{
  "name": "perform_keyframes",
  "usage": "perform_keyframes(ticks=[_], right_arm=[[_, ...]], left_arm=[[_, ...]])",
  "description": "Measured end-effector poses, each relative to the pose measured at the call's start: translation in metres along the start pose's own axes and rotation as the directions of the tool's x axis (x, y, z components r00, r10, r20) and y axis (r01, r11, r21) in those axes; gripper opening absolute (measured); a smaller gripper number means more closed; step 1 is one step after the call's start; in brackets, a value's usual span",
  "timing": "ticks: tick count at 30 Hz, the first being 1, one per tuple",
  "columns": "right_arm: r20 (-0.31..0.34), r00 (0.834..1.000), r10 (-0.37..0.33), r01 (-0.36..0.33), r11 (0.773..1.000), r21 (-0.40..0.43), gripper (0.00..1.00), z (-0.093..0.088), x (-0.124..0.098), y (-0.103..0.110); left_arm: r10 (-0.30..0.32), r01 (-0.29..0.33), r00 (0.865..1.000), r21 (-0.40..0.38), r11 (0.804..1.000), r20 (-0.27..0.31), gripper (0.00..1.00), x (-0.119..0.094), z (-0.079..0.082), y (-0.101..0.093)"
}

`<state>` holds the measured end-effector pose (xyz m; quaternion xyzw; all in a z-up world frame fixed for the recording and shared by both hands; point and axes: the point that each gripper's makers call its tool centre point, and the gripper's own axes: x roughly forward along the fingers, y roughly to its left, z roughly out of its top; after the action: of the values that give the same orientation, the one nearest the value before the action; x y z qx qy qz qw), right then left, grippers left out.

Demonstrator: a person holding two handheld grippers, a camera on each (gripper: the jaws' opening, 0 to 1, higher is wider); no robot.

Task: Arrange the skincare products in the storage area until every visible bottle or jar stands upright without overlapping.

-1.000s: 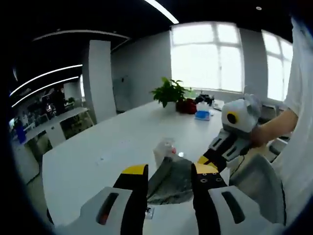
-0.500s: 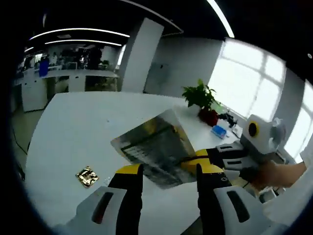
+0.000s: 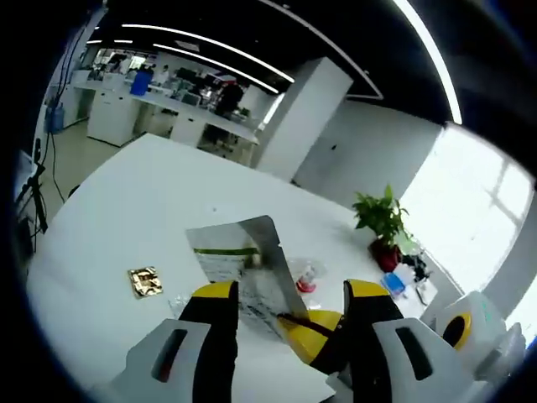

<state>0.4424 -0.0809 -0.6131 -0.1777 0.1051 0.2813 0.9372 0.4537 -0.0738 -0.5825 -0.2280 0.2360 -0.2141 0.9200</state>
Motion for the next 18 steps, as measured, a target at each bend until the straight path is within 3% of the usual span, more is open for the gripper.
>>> perform_keyframes(ticks=[6, 12, 15, 18], right_arm=[[0.013, 1.000, -0.022, 0.023, 0.998, -0.067, 0.01, 0.005, -0.004, -0.001], [0.024, 0.999, -0.027, 0.029, 0.997, -0.072, 0.01, 0.006, -0.006, -0.003], [0.019, 1.000, -0.016, 0.017, 0.997, -0.069, 0.01, 0.004, -0.005, -0.001], [0.017, 1.000, -0.013, 0.014, 0.998, -0.067, 0.01, 0.002, -0.005, 0.001]], left_arm=[[0.040, -0.039, 0.999, -0.044, 0.998, 0.012, 0.50, 0.008, 0.005, 0.005], [0.063, -0.059, 0.997, -0.084, 0.995, 0.039, 0.29, 0.011, 0.003, 0.016], [0.045, -0.038, 0.998, -0.131, 0.991, 0.045, 0.25, 0.011, 0.000, 0.017], [0.031, -0.025, 0.998, -0.129, 0.991, 0.047, 0.18, 0.011, -0.002, 0.016]])
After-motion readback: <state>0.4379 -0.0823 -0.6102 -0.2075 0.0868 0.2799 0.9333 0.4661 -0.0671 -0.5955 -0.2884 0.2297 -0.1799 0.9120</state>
